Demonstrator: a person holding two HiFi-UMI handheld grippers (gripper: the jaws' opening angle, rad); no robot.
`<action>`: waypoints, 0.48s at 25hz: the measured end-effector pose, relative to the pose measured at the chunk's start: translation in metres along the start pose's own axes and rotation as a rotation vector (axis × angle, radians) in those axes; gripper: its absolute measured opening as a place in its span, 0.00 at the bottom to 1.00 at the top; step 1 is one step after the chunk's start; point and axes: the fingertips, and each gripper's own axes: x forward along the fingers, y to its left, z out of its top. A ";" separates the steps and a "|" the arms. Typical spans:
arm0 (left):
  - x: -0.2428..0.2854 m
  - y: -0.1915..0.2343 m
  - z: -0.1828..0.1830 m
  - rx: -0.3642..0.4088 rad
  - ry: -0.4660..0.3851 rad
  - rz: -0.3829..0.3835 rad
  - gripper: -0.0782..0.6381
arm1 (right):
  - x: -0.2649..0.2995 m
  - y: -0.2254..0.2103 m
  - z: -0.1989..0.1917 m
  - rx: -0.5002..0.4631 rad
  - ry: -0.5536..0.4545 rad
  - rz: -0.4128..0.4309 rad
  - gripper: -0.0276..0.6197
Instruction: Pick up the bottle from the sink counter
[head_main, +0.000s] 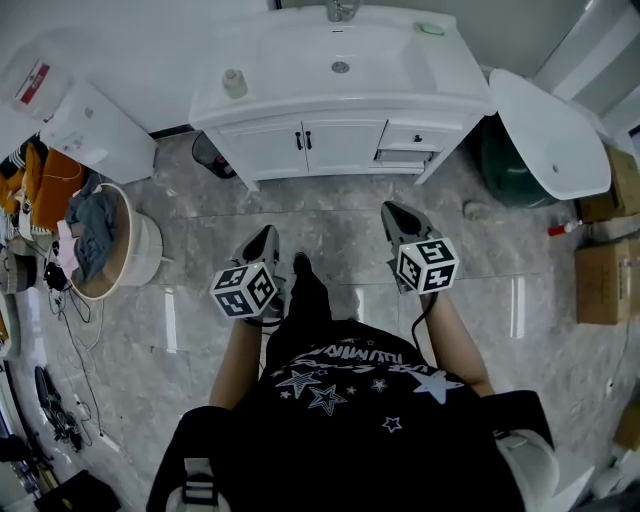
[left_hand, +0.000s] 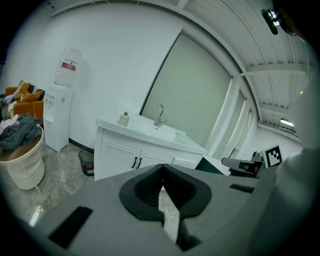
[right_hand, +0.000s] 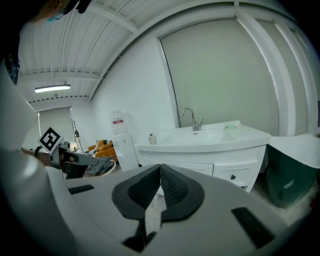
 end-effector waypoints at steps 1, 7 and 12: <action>0.012 0.008 0.010 0.000 0.000 -0.005 0.12 | 0.015 -0.005 0.007 0.003 -0.001 -0.009 0.05; 0.079 0.054 0.079 0.008 -0.015 -0.039 0.12 | 0.102 -0.022 0.061 0.006 -0.020 -0.041 0.05; 0.114 0.088 0.128 0.009 -0.037 -0.054 0.12 | 0.163 -0.015 0.093 0.001 -0.018 -0.027 0.05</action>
